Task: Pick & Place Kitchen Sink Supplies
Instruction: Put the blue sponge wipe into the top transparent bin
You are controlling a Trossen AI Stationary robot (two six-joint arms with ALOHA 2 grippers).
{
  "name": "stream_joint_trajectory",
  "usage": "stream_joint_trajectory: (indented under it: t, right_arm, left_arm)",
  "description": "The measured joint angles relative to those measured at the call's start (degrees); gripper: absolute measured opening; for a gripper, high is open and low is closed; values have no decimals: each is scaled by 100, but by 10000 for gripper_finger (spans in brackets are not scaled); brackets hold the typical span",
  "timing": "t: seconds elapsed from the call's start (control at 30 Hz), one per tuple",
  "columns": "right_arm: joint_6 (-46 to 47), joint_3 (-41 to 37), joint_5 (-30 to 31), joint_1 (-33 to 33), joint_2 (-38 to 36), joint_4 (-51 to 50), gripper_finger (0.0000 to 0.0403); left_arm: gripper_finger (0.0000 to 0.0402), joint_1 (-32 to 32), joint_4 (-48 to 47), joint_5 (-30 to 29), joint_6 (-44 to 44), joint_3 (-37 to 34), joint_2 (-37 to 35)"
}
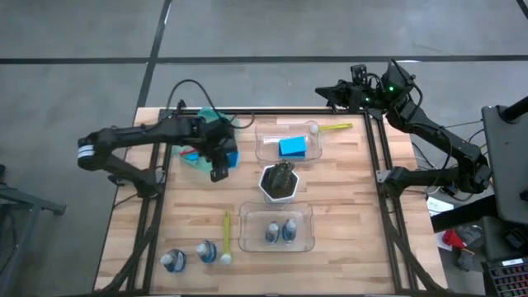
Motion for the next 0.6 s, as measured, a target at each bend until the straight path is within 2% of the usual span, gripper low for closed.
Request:
stream_joint_trajectory:
  t: [0.4,0.6]
  right_arm:
    - [-493,0,-167,0,0,-1,53]
    - [-827,0,-173,2,0,-2,86]
  left_arm:
    - [0,163,811,297,-991,574,-723]
    - [0,336,1436,329,-1331,1011,-760]
